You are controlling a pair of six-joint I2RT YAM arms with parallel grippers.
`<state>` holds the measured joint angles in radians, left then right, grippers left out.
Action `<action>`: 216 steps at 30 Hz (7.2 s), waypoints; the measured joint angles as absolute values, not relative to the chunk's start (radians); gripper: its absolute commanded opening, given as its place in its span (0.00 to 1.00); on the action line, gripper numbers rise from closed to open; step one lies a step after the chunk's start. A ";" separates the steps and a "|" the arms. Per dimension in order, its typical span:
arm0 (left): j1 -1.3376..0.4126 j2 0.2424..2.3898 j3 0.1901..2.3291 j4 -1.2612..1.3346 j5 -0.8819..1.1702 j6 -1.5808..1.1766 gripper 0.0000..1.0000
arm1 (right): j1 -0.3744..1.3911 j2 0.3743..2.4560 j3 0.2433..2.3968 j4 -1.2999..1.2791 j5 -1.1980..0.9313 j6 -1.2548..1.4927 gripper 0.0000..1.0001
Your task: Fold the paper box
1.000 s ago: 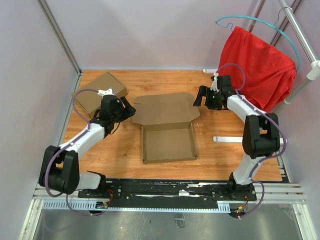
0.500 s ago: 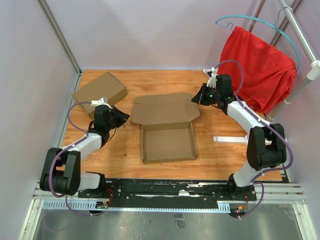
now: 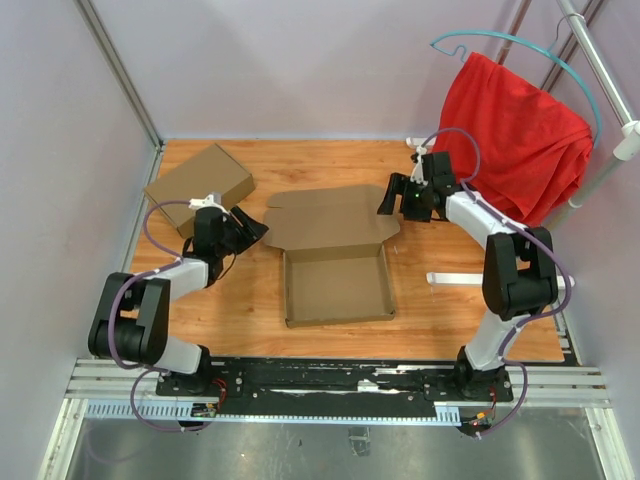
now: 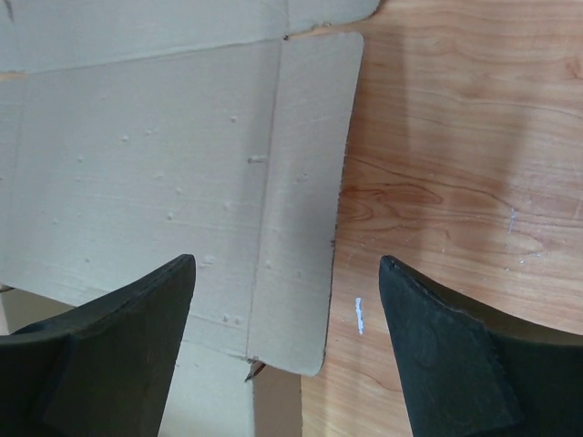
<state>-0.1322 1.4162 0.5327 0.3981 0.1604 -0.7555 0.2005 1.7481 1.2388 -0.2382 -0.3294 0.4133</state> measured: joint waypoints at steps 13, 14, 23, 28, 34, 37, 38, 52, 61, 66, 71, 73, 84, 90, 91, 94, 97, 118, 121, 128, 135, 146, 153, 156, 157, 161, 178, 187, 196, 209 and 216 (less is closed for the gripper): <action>-0.132 1.543 0.656 0.454 0.293 -0.757 0.51 | 0.202 1.830 1.279 -0.302 -0.350 0.394 0.76; -0.132 1.551 0.666 0.456 0.303 -0.757 0.50 | 0.203 1.833 1.283 -0.304 -0.351 0.392 0.76; -0.132 1.575 0.754 0.296 0.236 -0.713 0.56 | 0.215 1.841 1.313 -0.327 -0.335 0.379 0.78; -0.132 1.562 0.773 0.170 0.152 -0.672 0.57 | 0.220 1.842 1.337 -0.353 -0.305 0.364 0.79; -0.132 1.584 0.773 0.161 0.196 -0.667 0.57 | 0.225 1.847 1.348 -0.366 -0.303 0.358 0.78; -0.133 1.612 0.778 0.176 0.232 -0.674 0.56 | 0.230 1.851 1.351 -0.373 -0.303 0.356 0.77; -0.133 1.623 0.783 0.179 0.242 -0.676 0.56 | 0.232 1.854 1.352 -0.373 -0.303 0.356 0.77; -0.195 1.677 0.889 0.196 0.285 -0.677 0.55 | 0.247 1.865 1.377 -0.389 -0.303 0.336 0.74; -0.259 1.719 0.968 0.191 0.281 -0.669 0.54 | 0.273 1.868 1.388 -0.391 -0.302 0.319 0.73; -0.274 1.747 0.981 0.184 0.272 -0.667 0.54 | 0.284 1.880 1.413 -0.392 -0.302 0.313 0.73; -0.294 1.784 1.009 0.190 0.273 -0.666 0.54 | 0.306 1.894 1.439 -0.393 -0.302 0.311 0.73; -0.302 1.800 1.020 0.195 0.274 -0.666 0.54 | 0.316 1.903 1.451 -0.394 -0.302 0.309 0.73; -0.313 1.851 1.055 0.202 0.278 -0.665 0.53 | 0.360 1.970 1.528 -0.411 -0.305 0.284 0.72; -0.313 1.872 1.066 0.207 0.289 -0.665 0.52 | 0.369 2.017 1.544 -0.410 -0.310 0.282 0.71; -0.313 1.876 1.068 0.208 0.290 -0.665 0.52 | 0.371 2.022 1.544 -0.410 -0.310 0.282 0.71; -0.313 1.882 1.071 0.208 0.294 -0.665 0.52 | 0.373 2.024 1.544 -0.410 -0.308 0.278 0.70; -0.316 1.888 1.084 0.206 0.293 -0.658 0.52 | 0.373 2.026 1.544 -0.410 -0.303 0.272 0.70; -0.345 1.852 1.134 0.036 0.107 -0.554 0.53 | 0.405 2.033 1.656 -0.590 -0.057 0.231 0.71; -0.345 1.840 1.149 -0.022 0.039 -0.528 0.53 | 0.403 2.055 1.718 -0.634 -0.017 0.217 0.71; -0.344 1.825 1.186 -0.093 -0.053 -0.497 0.54 | 0.398 2.145 1.819 -0.701 0.009 0.192 0.71; -0.344 1.777 1.186 -0.109 -0.065 -0.493 0.54 | 0.388 2.173 1.876 -0.736 0.007 0.174 0.70; -0.344 1.728 1.193 -0.132 -0.107 -0.485 0.54 | 0.387 2.241 2.040 -0.739 -0.020 0.148 0.56; -0.339 1.638 1.170 -0.141 -0.156 -0.477 0.55 | 0.387 2.333 2.099 -0.755 -0.038 0.146 0.44; -0.331 1.602 1.152 -0.137 -0.166 -0.477 0.54 | 0.387 2.358 2.127 -0.759 -0.044 0.142 0.35; -0.328 1.596 1.149 -0.137 -0.167 -0.477 0.54 | 0.388 2.361 2.132 -0.760 -0.044 0.139 0.31; -0.319 1.592 1.142 -0.137 -0.173 -0.476 0.54 | 0.388 2.362 2.139 -0.758 -0.036 0.123 0.04; -0.315 1.530 1.030 -0.082 -0.188 -0.491 0.54 | 0.389 2.135 1.750 -0.439 0.068 0.215 0.01; -0.302 1.430 0.854 0.094 -0.208 -0.550 0.63 | 0.388 1.828 1.306 -0.015 0.113 0.347 0.01; -0.271 1.388 0.751 0.258 -0.194 -0.604 0.71 | 0.388 1.633 0.961 0.426 0.118 0.375 0.01; -0.229 1.315 0.564 0.543 -0.065 -0.662 0.68 | 0.388 1.415 0.696 0.680 0.076 0.365 0.01; -0.228 1.248 0.567 0.649 -0.057 -0.614 0.68 | 0.388 1.320 0.611 0.751 0.012 0.342 0.01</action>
<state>-0.2283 1.2476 0.5674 0.6491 -0.0574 -0.6136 0.3878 1.3205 0.6113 0.7509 0.0124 0.3416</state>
